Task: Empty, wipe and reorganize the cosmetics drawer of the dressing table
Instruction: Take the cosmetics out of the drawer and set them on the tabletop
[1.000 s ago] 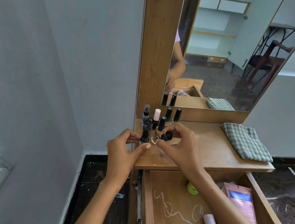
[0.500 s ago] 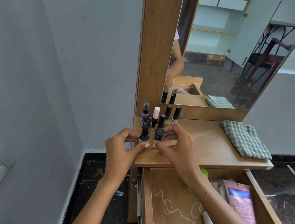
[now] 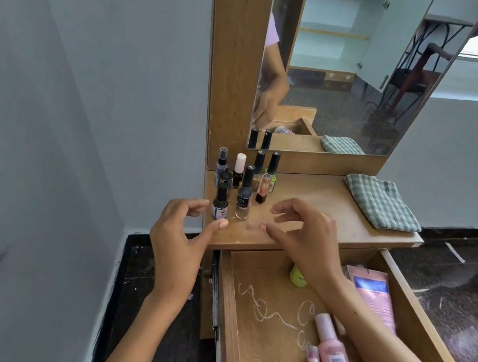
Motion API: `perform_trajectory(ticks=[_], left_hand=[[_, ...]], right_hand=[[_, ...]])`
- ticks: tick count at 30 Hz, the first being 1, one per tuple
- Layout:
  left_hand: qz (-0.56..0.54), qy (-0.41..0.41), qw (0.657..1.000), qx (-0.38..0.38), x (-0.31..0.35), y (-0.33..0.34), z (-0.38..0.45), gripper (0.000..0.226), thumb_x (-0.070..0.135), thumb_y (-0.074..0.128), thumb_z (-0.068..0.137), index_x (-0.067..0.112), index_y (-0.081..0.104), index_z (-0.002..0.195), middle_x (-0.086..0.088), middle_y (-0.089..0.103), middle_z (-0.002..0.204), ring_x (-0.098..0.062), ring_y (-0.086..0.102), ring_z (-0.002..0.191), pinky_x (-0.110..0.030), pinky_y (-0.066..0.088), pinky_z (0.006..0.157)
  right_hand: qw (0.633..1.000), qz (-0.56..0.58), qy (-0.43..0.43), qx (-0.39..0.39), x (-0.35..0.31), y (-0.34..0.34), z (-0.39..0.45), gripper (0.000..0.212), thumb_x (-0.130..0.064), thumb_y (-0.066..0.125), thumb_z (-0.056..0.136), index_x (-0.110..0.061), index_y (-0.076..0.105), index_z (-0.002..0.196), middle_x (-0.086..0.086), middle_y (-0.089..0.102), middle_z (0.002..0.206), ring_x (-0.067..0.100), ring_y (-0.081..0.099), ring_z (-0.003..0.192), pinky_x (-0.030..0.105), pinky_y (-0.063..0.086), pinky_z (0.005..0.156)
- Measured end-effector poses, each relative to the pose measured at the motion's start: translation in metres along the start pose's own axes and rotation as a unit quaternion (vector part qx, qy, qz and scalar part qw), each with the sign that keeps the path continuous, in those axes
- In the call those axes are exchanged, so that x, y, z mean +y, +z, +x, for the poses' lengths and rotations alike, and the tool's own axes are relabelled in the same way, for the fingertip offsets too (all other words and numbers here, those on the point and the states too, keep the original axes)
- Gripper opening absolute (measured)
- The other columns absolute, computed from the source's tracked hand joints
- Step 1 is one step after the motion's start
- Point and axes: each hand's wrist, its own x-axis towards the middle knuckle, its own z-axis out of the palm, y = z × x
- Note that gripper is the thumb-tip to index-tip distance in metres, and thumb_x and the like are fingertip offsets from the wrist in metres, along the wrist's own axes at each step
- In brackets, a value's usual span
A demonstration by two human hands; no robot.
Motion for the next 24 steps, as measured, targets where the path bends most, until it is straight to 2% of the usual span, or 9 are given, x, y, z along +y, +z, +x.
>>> perform_trajectory(ticks=[2, 3, 5, 8, 11, 14, 17, 21, 24], left_hand=[[0.002, 0.056, 0.998, -0.020, 0.013, -0.001, -0.012, 0.027, 0.023, 0.077, 0.072, 0.014, 0.064, 0.094, 0.006, 0.059, 0.091, 0.003, 0.054, 0.087, -0.005, 0.039, 0.077], [-0.006, 0.082, 0.995, -0.063, 0.020, 0.000, -0.019, 0.025, 0.023, 0.076, 0.073, 0.014, 0.065, 0.093, 0.007, 0.059, 0.090, 0.001, 0.054, 0.086, -0.007, 0.041, 0.076], [-0.011, 0.123, 0.970, -0.210, 0.032, 0.006, -0.031, 0.021, 0.026, 0.074, 0.075, 0.018, 0.068, 0.093, 0.010, 0.057, 0.089, -0.002, 0.054, 0.085, -0.014, 0.044, 0.076], [0.062, 0.209, 0.867, -0.448, 0.044, 0.032, -0.051, 0.024, 0.031, 0.073, 0.076, 0.025, 0.070, 0.098, 0.006, 0.057, 0.096, -0.011, 0.052, 0.092, -0.031, 0.044, 0.080], [0.185, 0.221, 0.790, -0.542, 0.055, 0.060, -0.076, 0.029, 0.040, 0.066, 0.081, 0.026, 0.067, 0.105, -0.002, 0.056, 0.109, -0.020, 0.048, 0.105, -0.029, 0.031, 0.086], [0.229, 0.216, 0.746, -0.586, 0.054, 0.078, -0.094, 0.036, 0.038, 0.071, 0.076, 0.023, 0.065, 0.107, -0.006, 0.053, 0.114, -0.023, 0.044, 0.108, -0.028, 0.029, 0.085], [0.201, 0.300, 0.711, -0.603, 0.041, 0.085, -0.101, 0.039, 0.025, 0.075, 0.070, 0.023, 0.064, 0.108, -0.005, 0.053, 0.116, -0.023, 0.045, 0.110, -0.032, 0.031, 0.088], [0.212, 0.345, 0.728, -0.554, 0.041, 0.083, -0.093, 0.021, 0.014, 0.067, 0.074, 0.011, 0.066, 0.095, -0.010, 0.052, 0.106, -0.028, 0.044, 0.103, -0.034, 0.029, 0.083], [0.269, 0.334, 0.724, -0.541, 0.034, 0.085, -0.079, 0.020, 0.023, 0.063, 0.081, 0.021, 0.064, 0.101, -0.003, 0.048, 0.109, -0.020, 0.039, 0.106, -0.031, 0.025, 0.086]], right_hand=[[1.000, -0.012, -0.003, -0.003, 0.008, -0.018, -0.011, 0.022, -0.026, 0.081, 0.071, -0.024, 0.066, 0.087, -0.013, 0.069, 0.084, 0.000, 0.066, 0.077, 0.024, 0.057, 0.064], [1.000, -0.019, 0.001, -0.005, 0.013, -0.027, -0.019, 0.019, -0.024, 0.081, 0.072, -0.021, 0.068, 0.085, -0.012, 0.070, 0.082, 0.000, 0.067, 0.075, 0.027, 0.057, 0.065], [0.999, -0.041, 0.014, -0.018, 0.023, -0.044, -0.032, 0.016, -0.023, 0.081, 0.072, -0.017, 0.070, 0.083, -0.009, 0.071, 0.077, 0.002, 0.067, 0.071, 0.032, 0.057, 0.068], [0.997, -0.059, 0.041, -0.043, 0.038, -0.061, -0.054, 0.011, -0.019, 0.079, 0.073, -0.018, 0.071, 0.080, -0.007, 0.071, 0.074, 0.004, 0.067, 0.068, 0.036, 0.057, 0.068], [0.994, -0.077, 0.060, -0.058, 0.053, -0.069, -0.071, 0.010, -0.019, 0.079, 0.073, -0.020, 0.070, 0.079, -0.009, 0.071, 0.074, 0.003, 0.066, 0.070, 0.037, 0.056, 0.068], [0.991, -0.100, 0.063, -0.065, 0.061, -0.076, -0.082, 0.011, -0.018, 0.079, 0.073, -0.020, 0.071, 0.080, -0.011, 0.070, 0.074, 0.003, 0.065, 0.068, 0.036, 0.056, 0.066], [0.987, -0.122, 0.068, -0.077, 0.063, -0.083, -0.090, 0.009, -0.018, 0.078, 0.074, -0.019, 0.072, 0.080, -0.011, 0.070, 0.073, 0.002, 0.065, 0.067, 0.031, 0.055, 0.066], [0.986, -0.113, 0.074, -0.098, 0.066, -0.086, -0.095, 0.008, -0.018, 0.076, 0.077, -0.018, 0.073, 0.084, -0.011, 0.070, 0.074, 0.002, 0.066, 0.070, 0.031, 0.057, 0.068], [0.986, -0.111, 0.071, -0.100, 0.067, -0.084, -0.097, 0.007, -0.019, 0.077, 0.076, -0.019, 0.073, 0.082, -0.012, 0.069, 0.071, 0.001, 0.065, 0.067, 0.031, 0.057, 0.066]])
